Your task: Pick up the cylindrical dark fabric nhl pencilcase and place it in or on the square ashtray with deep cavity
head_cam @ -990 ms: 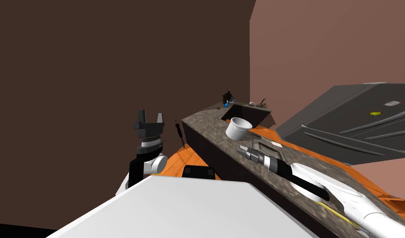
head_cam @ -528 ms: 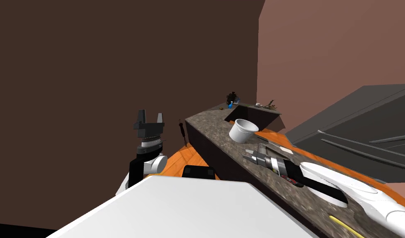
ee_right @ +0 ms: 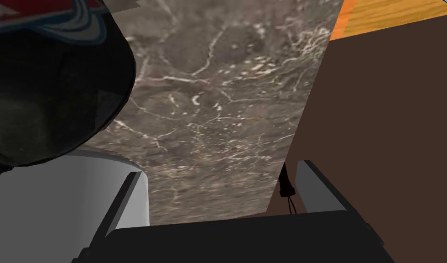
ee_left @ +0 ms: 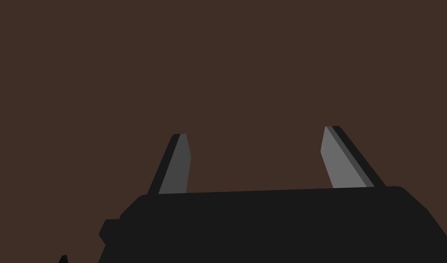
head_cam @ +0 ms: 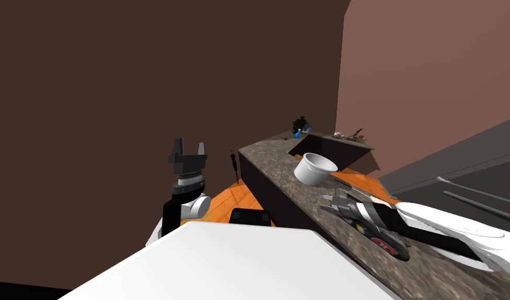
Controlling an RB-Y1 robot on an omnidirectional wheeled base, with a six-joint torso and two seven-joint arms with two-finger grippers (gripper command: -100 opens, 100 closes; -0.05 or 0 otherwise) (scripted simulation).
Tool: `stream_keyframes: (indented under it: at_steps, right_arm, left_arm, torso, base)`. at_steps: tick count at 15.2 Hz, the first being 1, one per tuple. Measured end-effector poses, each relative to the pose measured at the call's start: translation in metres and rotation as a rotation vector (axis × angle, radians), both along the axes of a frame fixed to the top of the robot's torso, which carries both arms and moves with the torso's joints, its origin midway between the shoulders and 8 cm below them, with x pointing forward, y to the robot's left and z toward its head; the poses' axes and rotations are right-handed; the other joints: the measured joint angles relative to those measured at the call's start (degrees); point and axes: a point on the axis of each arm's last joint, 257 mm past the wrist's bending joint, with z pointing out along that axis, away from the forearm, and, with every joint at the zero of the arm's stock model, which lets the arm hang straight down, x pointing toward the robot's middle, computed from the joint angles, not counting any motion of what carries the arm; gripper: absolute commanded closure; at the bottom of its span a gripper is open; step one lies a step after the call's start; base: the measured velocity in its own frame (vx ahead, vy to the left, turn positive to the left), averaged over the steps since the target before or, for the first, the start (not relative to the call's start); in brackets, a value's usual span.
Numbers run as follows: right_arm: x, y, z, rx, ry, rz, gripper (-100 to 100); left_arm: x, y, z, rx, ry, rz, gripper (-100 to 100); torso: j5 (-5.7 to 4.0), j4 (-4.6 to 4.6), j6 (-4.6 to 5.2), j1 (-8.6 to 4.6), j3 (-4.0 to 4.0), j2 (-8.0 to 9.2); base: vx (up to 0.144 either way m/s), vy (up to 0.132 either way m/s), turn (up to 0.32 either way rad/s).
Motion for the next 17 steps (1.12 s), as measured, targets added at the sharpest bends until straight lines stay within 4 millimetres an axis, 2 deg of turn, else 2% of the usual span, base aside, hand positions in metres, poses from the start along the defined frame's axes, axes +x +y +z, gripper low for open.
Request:
stream_keyframes:
  at_steps: [8, 12, 14, 17]
  right_arm:
    - [-0.044, -0.088, 0.006, -0.242, 0.176, 0.053, -100]
    - [-0.060, -0.103, 0.006, -0.281, 0.218, 0.064, -100]
    - [-0.078, -0.114, 0.008, -0.313, 0.268, 0.072, -100]
    - [-0.091, -0.125, 0.009, -0.342, 0.307, 0.080, -100]
  left_arm:
    - [0.000, 0.000, 0.000, 0.000, 0.000, 0.000, 0]
    - [0.000, 0.000, 0.000, 0.000, 0.000, 0.000, 0]
    - [0.000, 0.000, 0.000, 0.000, 0.000, 0.000, 0]
    - [0.000, 0.000, 0.000, 0.000, 0.000, 0.000, 0]
  torso:
    - [-0.04, 0.02, 0.02, -0.09, 0.05, 0.08]
    - [-0.02, 0.02, 0.02, -0.02, 0.05, 0.07]
    - [-0.01, 0.03, 0.00, -0.08, 0.07, 0.12]
    - [-0.03, 0.03, 0.04, -0.04, 0.06, 0.09]
  base:
    - [-0.016, -0.024, 0.139]
    - [-0.011, -0.013, 0.038]
    - [-0.032, -0.036, 0.109]
    - [-0.011, -0.012, 0.038]
